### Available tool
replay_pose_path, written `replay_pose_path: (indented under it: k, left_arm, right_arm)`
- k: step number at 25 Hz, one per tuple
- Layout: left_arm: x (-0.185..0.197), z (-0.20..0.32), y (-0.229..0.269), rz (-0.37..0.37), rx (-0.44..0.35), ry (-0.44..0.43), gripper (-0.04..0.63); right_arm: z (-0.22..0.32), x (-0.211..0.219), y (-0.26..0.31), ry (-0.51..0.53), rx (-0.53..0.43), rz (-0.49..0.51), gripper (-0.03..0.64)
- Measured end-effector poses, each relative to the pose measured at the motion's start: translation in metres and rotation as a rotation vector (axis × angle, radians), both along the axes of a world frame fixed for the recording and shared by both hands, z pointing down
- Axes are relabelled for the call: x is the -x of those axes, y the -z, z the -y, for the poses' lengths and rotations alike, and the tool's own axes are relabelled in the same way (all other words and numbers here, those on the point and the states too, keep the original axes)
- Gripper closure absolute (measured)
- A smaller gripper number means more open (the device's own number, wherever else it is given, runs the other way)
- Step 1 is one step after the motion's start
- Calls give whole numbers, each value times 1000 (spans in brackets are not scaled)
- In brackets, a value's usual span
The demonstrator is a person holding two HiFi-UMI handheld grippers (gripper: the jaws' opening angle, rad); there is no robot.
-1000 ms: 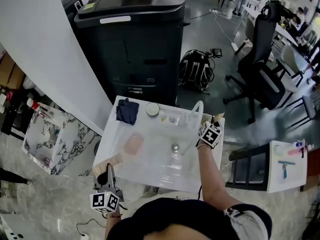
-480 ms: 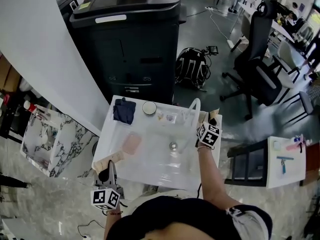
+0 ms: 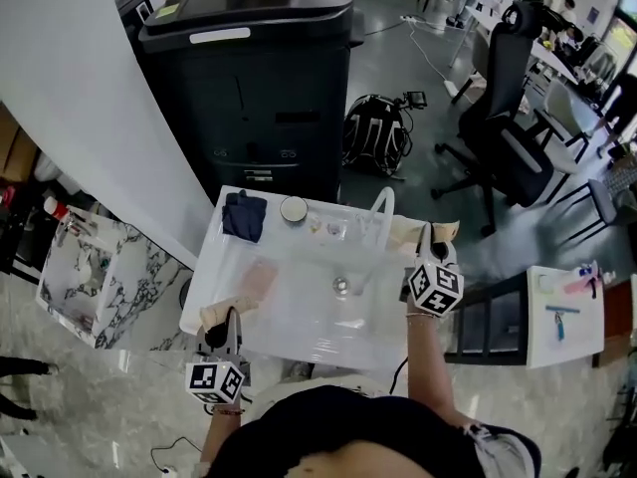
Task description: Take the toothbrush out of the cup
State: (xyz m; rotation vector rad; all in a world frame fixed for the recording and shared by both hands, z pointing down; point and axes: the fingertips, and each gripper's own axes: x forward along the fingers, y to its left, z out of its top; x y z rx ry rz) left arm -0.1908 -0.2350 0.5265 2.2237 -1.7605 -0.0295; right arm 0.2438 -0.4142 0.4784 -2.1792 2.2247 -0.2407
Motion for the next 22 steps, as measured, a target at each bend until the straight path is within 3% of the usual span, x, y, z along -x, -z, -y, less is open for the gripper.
replay_pose_path:
  k: [9, 13, 22]
  left_arm:
    - [-21, 0, -4, 6, 0, -92, 552]
    - [-31, -1, -7, 3, 9, -129, 552]
    - [-53, 0, -9, 13, 5, -186, 552]
  right_arm:
    - [-80, -6, 28, 10, -74, -29, 609]
    - [-109, 0, 9, 20, -24, -86, 609]
    - [-164, 0, -29, 14, 53, -61, 609]
